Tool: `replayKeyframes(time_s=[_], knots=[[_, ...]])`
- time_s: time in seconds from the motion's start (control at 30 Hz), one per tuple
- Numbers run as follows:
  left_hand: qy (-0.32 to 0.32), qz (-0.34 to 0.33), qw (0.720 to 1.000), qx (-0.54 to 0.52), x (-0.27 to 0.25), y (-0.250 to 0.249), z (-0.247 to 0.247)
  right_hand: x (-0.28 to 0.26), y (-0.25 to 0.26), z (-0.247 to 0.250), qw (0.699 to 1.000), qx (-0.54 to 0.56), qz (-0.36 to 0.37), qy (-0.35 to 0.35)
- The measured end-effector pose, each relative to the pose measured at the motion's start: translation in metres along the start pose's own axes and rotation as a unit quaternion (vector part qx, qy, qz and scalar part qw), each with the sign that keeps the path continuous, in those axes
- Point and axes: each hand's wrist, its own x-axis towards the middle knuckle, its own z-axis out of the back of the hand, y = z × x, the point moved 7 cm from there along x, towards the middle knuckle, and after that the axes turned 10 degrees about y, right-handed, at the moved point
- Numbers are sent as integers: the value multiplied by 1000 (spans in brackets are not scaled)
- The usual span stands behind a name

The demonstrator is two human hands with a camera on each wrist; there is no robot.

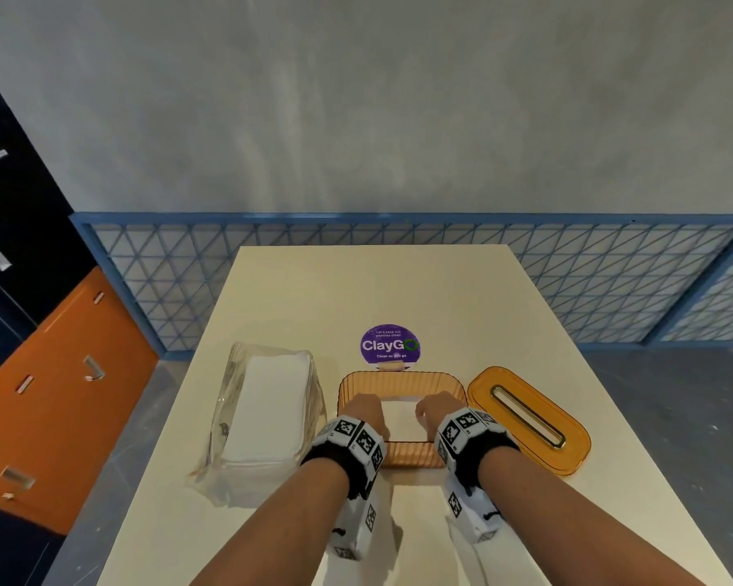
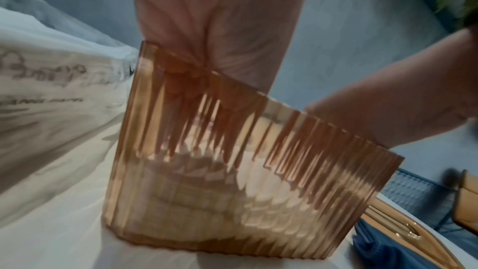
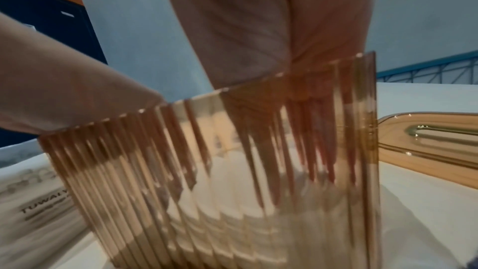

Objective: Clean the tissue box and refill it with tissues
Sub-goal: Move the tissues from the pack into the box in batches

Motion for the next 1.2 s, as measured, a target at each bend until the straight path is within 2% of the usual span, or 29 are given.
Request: replayKeyframes(time_s=[0.03, 0.1, 0.2, 0.27, 0.33, 0.4, 0.47, 0.53, 0.7, 0.97, 1.2], knots=[[-4, -3, 1000, -10, -1, 0, 1, 0, 0, 2, 1000, -6, 3, -5], [-51, -28, 998, -39, -6, -1, 10, -4, -1, 9, 999, 4, -2, -34], [-213, -79, 967, -112, -36, 5, 38, -22, -12, 31, 983, 73, -7, -171], [-319, -69, 936, -129, -58, 25, 56, -37, -27, 44, 956, 118, -16, -267], [-373, -14, 917, -142, -68, 57, 64, -44, -44, 44, 942, 159, -37, -293], [-351, 65, 922, -150, -65, 89, 59, -39, -55, 29, 953, 185, -57, -234], [-293, 138, 934, -150, -58, 109, 46, -31, -56, 11, 964, 205, -64, -156], [-258, 173, 940, -140, -52, 115, 35, -27, -54, 3, 961, 236, -63, -128], [-259, 188, 940, -115, -48, 116, 28, -24, -54, -1, 953, 272, -58, -122], [-264, 179, 935, -156, -46, 124, 28, -25, -55, -1, 957, 251, -68, -132], [-230, 203, 945, -115, -36, 115, 24, -26, -53, -3, 954, 264, -71, -125]])
